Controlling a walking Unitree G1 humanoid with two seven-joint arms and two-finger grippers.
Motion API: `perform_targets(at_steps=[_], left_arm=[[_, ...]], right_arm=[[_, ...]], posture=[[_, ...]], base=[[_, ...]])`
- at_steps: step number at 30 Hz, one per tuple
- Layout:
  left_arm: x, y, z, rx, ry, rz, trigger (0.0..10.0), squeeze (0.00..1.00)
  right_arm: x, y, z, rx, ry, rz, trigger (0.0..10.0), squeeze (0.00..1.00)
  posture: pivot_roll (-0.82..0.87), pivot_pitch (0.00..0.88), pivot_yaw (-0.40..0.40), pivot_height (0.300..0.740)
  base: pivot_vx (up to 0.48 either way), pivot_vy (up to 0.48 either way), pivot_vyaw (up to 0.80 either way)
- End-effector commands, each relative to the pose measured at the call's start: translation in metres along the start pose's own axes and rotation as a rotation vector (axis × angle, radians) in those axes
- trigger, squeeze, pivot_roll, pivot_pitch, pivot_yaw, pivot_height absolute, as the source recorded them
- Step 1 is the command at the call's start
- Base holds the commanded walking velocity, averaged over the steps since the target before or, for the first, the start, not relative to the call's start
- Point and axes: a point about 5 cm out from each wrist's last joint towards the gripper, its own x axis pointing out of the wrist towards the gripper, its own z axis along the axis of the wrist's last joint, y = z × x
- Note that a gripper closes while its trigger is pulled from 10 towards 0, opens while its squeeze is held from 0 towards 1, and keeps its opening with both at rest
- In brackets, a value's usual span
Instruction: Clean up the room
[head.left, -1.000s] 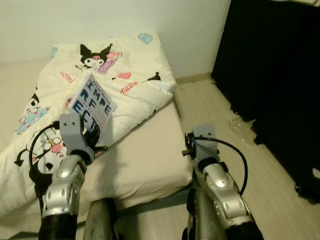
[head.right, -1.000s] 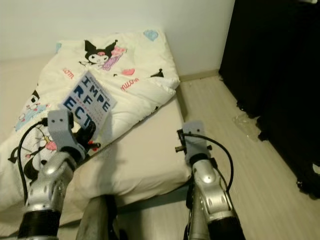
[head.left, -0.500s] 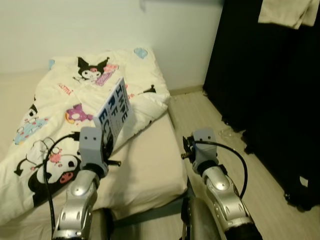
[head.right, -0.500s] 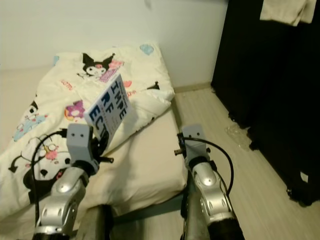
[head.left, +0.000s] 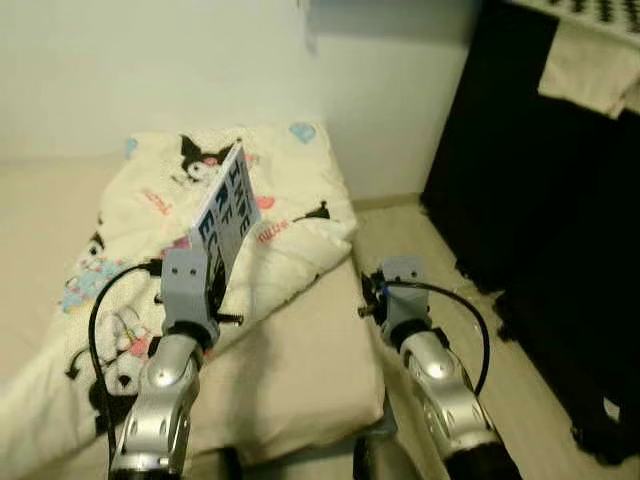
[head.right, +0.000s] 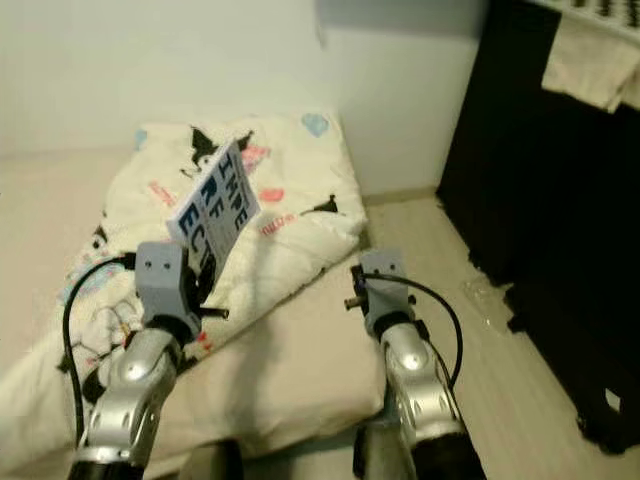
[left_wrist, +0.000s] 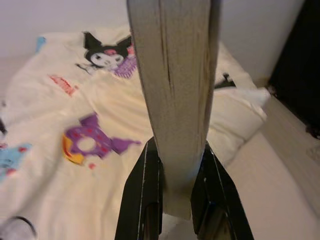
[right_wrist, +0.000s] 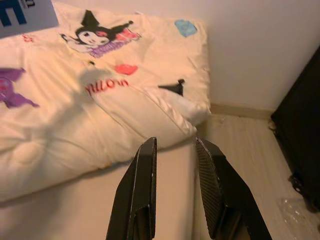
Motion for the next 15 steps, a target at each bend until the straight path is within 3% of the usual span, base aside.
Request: perform_targets(at_steps=[1, 11, 15], left_arm=[[0.001, 0.0, 0.006, -0.015, -0.037, -0.01, 10.0, 0.0], [-0.004, 0.005, -0.002, -0.025, 0.026, 0.029, 10.0, 0.0], [-0.01, -0.003, -0.007, -0.044, 0.044, -0.06, 10.0, 0.0]], right_arm=[[-0.002, 0.002, -0.002, 0.018, 0.001, 0.002, 10.0, 0.0], [-0.005, 0.002, -0.008, 0.029, 0.024, 0.001, 10.0, 0.0], [-0.005, 0.002, -0.009, 0.03, 0.029, 0.006, 10.0, 0.0]], posture=[[-0.05, 0.118, 0.02, 0.68], [-0.05, 0.121, 0.022, 0.715], [-0.05, 0.118, 0.022, 0.73]], base=[[0.0, 0.0, 0.0], [0.0, 0.0, 0.0], [0.0, 0.0, 0.0]])
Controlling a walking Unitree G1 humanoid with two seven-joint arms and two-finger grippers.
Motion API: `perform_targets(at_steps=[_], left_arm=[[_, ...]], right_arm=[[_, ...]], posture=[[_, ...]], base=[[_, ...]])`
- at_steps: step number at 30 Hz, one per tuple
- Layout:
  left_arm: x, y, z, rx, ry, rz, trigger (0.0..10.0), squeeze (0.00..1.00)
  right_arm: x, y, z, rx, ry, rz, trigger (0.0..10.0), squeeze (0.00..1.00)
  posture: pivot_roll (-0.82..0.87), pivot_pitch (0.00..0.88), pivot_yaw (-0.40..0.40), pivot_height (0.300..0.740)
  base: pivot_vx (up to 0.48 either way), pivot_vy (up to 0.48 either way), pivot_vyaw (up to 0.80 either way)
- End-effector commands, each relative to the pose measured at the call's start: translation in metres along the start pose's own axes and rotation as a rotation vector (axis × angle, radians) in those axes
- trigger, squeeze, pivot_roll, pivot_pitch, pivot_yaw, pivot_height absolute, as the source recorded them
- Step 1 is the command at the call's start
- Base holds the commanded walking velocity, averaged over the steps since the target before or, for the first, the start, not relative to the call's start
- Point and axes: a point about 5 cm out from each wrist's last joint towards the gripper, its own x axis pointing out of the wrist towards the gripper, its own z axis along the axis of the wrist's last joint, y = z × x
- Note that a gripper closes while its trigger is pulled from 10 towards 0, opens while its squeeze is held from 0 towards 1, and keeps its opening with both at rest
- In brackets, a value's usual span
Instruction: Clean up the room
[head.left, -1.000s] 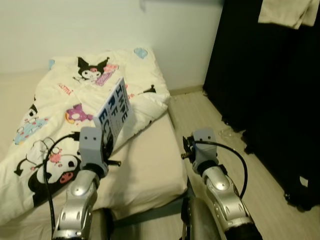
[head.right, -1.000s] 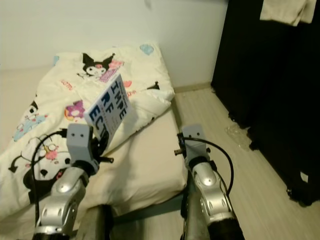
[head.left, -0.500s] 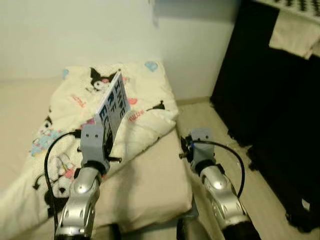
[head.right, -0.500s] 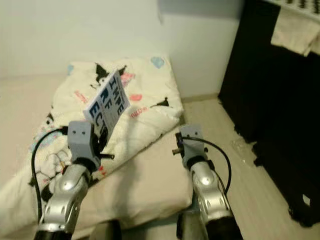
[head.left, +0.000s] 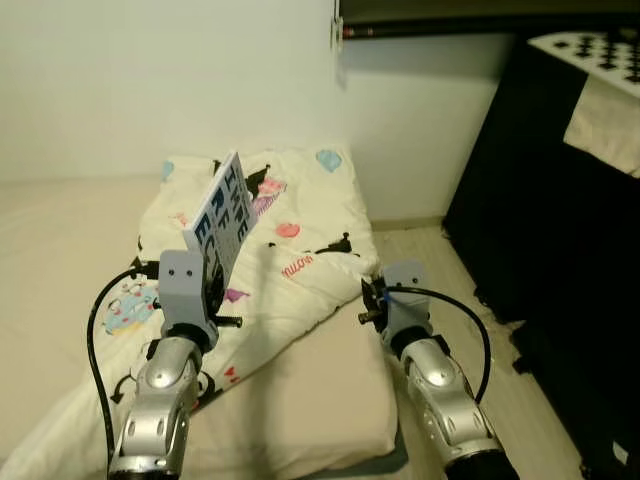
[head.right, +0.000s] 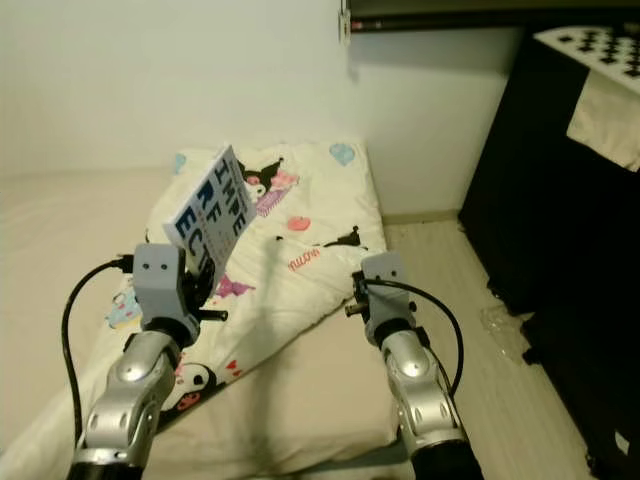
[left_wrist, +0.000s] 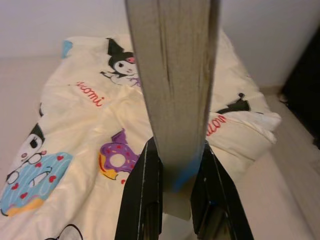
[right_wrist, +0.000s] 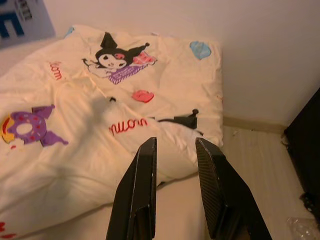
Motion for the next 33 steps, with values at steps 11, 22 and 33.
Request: perform_targets(at_steps=[11, 22, 33], left_arm=[[-0.006, -0.008, -0.004, 0.015, 0.009, -0.061, 10.0, 0.0], [-0.013, 0.0, -0.014, 0.012, 0.068, -0.016, 10.0, 0.0], [-0.012, -0.001, -0.017, 0.034, 0.102, 0.012, 10.0, 0.0]], right_arm=[[-0.001, 0.007, -0.008, 0.03, 0.024, 0.01, 10.0, 0.0], [-0.002, 0.008, -0.014, 0.035, 0.052, 0.004, 10.0, 0.0], [-0.001, 0.011, -0.016, 0.04, 0.061, 0.008, 10.0, 0.0]], posture=[[-0.04, 0.113, 0.023, 0.74], [-0.04, 0.118, 0.022, 0.74], [-0.03, 0.118, 0.024, 0.74]], base=[[0.0, 0.0, 0.0], [0.0, 0.0, 0.0], [0.0, 0.0, 0.0]])
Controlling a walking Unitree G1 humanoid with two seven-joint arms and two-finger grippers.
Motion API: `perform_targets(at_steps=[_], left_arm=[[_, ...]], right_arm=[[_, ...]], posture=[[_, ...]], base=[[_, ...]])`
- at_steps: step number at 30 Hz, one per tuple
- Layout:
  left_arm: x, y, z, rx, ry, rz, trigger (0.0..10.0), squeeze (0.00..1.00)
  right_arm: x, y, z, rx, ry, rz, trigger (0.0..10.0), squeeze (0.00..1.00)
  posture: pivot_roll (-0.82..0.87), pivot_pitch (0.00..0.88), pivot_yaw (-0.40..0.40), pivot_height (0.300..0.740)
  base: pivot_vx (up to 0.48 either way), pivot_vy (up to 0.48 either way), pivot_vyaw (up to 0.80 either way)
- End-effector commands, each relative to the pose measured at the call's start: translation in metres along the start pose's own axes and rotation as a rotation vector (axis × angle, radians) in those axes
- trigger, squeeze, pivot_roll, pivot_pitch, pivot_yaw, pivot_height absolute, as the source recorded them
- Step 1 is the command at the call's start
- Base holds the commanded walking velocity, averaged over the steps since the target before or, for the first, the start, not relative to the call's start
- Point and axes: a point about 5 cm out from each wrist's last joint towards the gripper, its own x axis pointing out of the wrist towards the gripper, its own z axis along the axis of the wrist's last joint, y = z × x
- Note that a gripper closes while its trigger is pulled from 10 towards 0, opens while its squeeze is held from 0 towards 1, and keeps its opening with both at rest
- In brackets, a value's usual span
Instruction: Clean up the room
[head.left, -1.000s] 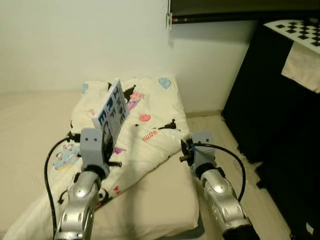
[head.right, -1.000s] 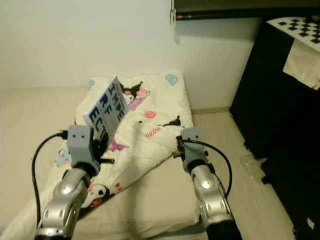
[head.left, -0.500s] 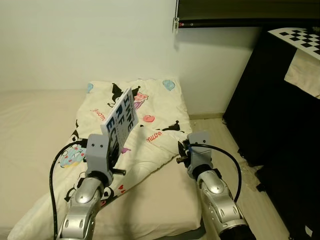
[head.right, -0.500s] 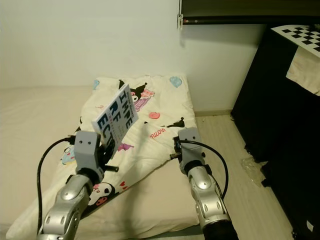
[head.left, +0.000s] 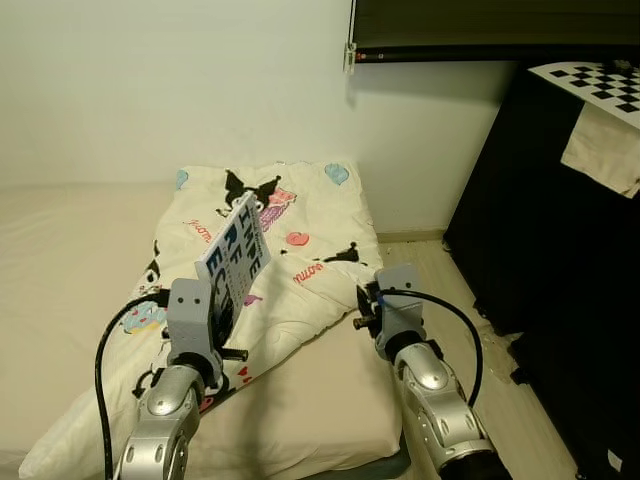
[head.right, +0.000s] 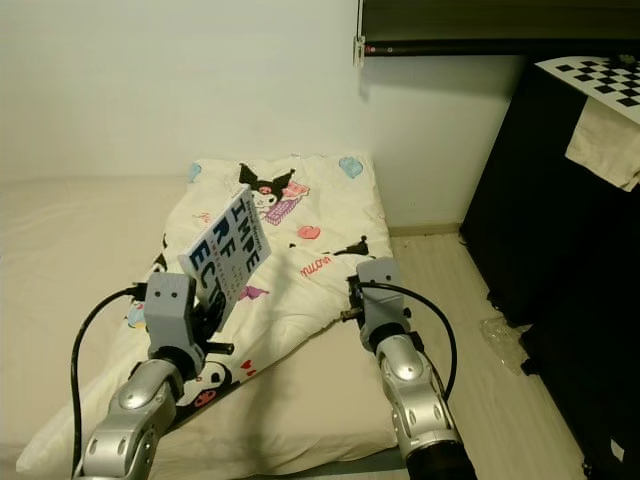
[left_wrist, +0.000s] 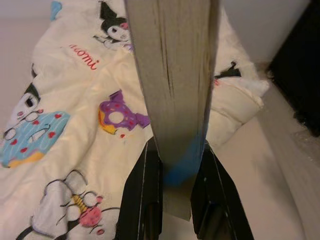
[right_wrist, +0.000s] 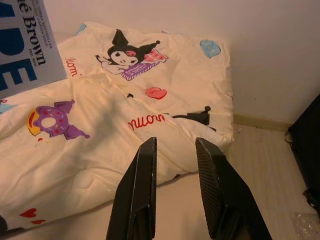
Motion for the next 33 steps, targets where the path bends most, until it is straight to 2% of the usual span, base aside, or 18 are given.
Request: perform_targets(at_steps=[1, 5, 13, 17, 21, 33], left_arm=[[0.0, 0.002, 0.008, 0.052, -0.051, 0.013, 10.0, 0.0], [0.0, 0.0, 0.011, 0.076, -0.087, -0.01, 10.0, 0.0], [-0.003, -0.006, 0.005, 0.086, -0.035, -0.032, 10.0, 0.0], [-0.006, -0.007, 0.0, 0.08, 0.004, -0.016, 10.0, 0.0], [-0.005, -0.01, 0.002, 0.104, -0.043, -0.027, 10.0, 0.0], [0.0, -0.009, 0.002, 0.11, -0.008, 0.017, 10.0, 0.0]], right_arm=[[-0.001, 0.002, -0.006, 0.01, 0.017, 0.001, 10.0, 0.0], [-0.001, 0.004, -0.005, -0.02, 0.016, 0.025, 10.0, 0.0], [-0.001, 0.008, -0.005, -0.037, 0.01, 0.045, 10.0, 0.0], [0.0, 0.009, -0.004, -0.024, 0.005, 0.042, 10.0, 0.0], [0.001, 0.007, -0.005, -0.005, 0.009, 0.016, 10.0, 0.0], [0.0, 0.008, -0.008, 0.04, 0.035, -0.001, 10.0, 0.0]], posture=[[-0.03, 0.118, 0.024, 0.74], [-0.03, 0.118, 0.026, 0.74], [-0.03, 0.112, 0.026, 0.74], [-0.03, 0.105, 0.025, 0.74], [-0.02, 0.099, 0.024, 0.74], [-0.03, 0.086, 0.038, 0.74]], base=[[0.0, 0.0, 0.0], [0.0, 0.0, 0.0], [0.0, 0.0, 0.8], [0.0, 0.0, 0.8], [0.0, 0.0, 0.79], [0.0, 0.0, 0.76]])
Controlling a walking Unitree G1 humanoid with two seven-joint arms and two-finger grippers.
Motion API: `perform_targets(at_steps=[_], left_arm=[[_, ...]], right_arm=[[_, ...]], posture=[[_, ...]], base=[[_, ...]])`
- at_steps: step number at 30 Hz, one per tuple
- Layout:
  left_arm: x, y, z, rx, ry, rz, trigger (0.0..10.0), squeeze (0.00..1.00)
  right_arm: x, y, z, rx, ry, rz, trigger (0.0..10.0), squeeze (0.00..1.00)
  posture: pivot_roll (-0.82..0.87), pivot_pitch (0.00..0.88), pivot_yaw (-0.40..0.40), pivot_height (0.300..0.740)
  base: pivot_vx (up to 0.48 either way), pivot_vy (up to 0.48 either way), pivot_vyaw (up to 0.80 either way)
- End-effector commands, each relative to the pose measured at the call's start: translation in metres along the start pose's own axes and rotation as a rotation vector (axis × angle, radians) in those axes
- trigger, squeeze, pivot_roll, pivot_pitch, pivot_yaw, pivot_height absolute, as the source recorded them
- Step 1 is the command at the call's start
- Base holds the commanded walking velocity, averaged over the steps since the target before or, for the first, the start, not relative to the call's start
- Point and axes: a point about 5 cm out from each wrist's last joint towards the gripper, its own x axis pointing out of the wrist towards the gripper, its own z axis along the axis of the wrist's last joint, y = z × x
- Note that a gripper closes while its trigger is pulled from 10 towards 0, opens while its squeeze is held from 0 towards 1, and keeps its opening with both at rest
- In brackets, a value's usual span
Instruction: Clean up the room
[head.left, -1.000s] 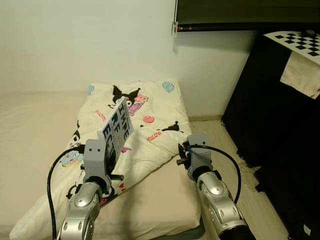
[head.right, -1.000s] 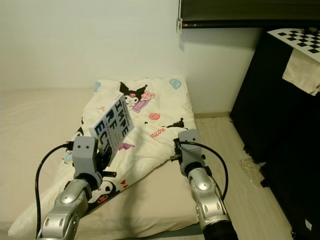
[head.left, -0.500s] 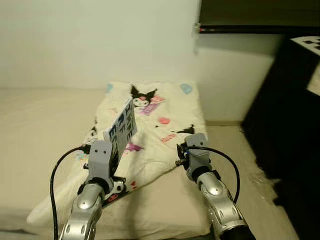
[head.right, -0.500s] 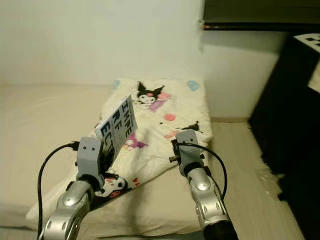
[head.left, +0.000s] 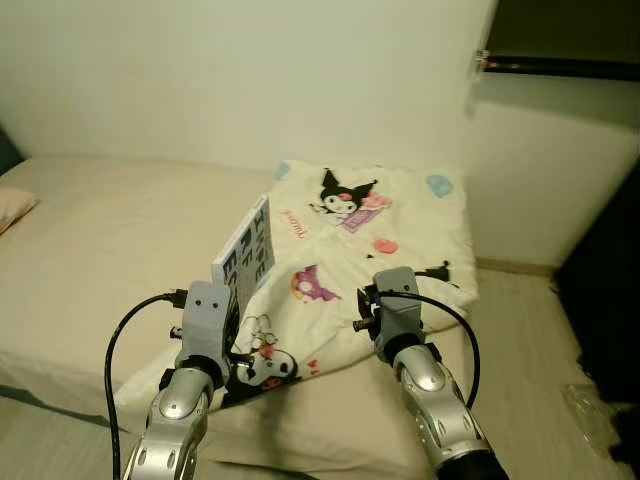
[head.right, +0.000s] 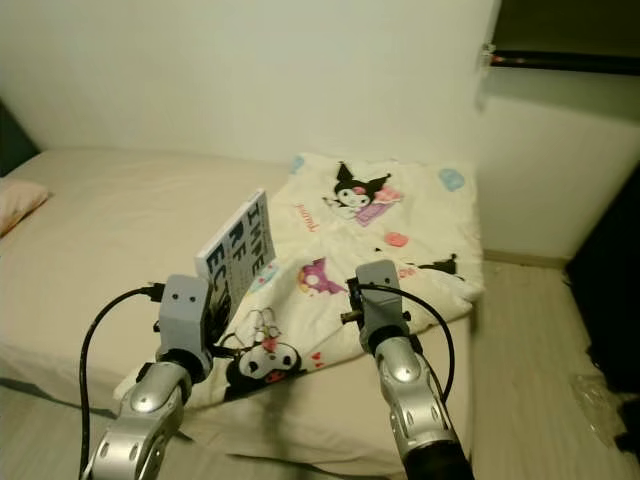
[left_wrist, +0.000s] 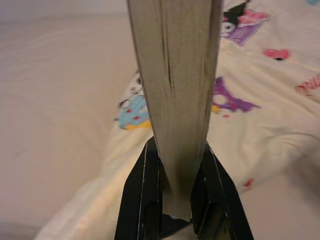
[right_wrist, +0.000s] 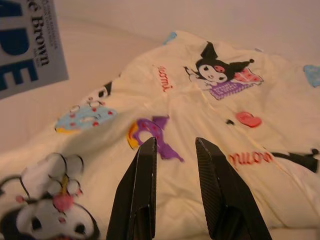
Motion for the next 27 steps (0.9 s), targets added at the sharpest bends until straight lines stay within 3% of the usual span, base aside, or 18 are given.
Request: perform_targets(at_steps=[1, 17, 19, 27], left_arm=[[0.0013, 0.0013, 0.0012, 0.003, 0.004, 0.014, 10.0, 0.0], [-0.0006, 0.0007, -0.0045, 0.041, 0.067, 0.014, 10.0, 0.0], [-0.0002, -0.0011, -0.0034, -0.018, 0.065, 0.005, 10.0, 0.0], [-0.0014, -0.0038, -0.0039, -0.009, 0.056, 0.012, 10.0, 0.0]], right_arm=[[-0.0017, 0.002, -0.0055, 0.03, 0.028, -0.001, 10.0, 0.0], [-0.0017, 0.0009, -0.0056, 0.041, 0.026, -0.008, 10.0, 0.0], [-0.0009, 0.0007, -0.0053, 0.042, 0.027, -0.008, 10.0, 0.0], [-0.0019, -0.0005, -0.0065, 0.04, 0.03, -0.009, 10.0, 0.0]], posture=[[-0.03, 0.086, 0.038, 0.74], [-0.03, 0.083, 0.041, 0.74], [-0.03, 0.093, 0.04, 0.74], [-0.03, 0.104, 0.048, 0.74]], base=[[0.0, 0.0, 0.75], [0.0, 0.0, 0.75], [0.0, 0.0, 0.75], [0.0, 0.0, 0.75]])
